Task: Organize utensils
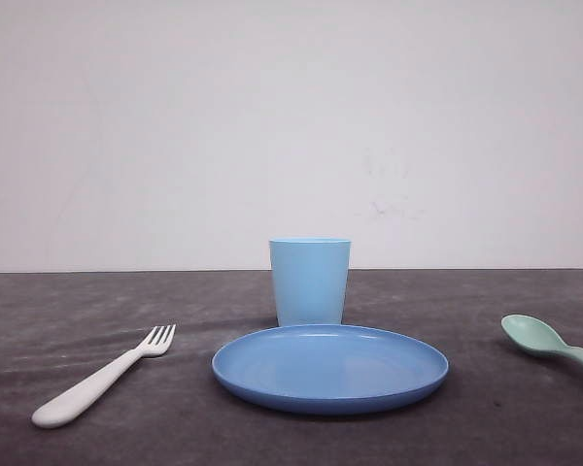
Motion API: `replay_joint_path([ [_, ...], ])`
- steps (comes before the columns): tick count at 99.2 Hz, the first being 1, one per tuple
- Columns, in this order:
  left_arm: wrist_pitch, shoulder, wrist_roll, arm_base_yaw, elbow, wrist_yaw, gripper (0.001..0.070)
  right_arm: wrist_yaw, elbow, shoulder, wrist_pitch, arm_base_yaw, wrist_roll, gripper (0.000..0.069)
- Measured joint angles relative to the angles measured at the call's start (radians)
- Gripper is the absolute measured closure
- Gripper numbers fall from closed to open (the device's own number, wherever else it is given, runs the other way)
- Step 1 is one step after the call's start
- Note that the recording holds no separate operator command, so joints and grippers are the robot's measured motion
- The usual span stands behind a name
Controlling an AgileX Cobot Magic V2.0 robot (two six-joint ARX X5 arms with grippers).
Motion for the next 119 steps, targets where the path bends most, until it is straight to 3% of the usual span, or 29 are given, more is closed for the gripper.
replay_joint_path([
  [16,0.000,0.000,-0.126,0.000,0.000,0.000,0.0684,-0.064,0.000,0.000,0.000,0.000,0.113,0.0684],
  [46,0.036,0.000,-0.239,0.000,-0.011,0.002,0.0684,-0.100,0.000,0.000,0.023,0.000,0.263,0.0684],
  [68,-0.033,0.026,-0.314,0.000,0.024,0.099,0.0684,-0.119,0.074,0.025,-0.077,0.000,0.351,0.0684],
  [93,-0.132,0.272,-0.301,0.000,0.323,0.137,0.0684,-0.131,0.399,0.282,-0.134,0.000,0.315,0.0684],
  [119,-0.303,0.583,-0.188,-0.031,0.683,0.158,0.0684,-0.158,0.747,0.601,-0.405,0.024,0.156,0.0684],
])
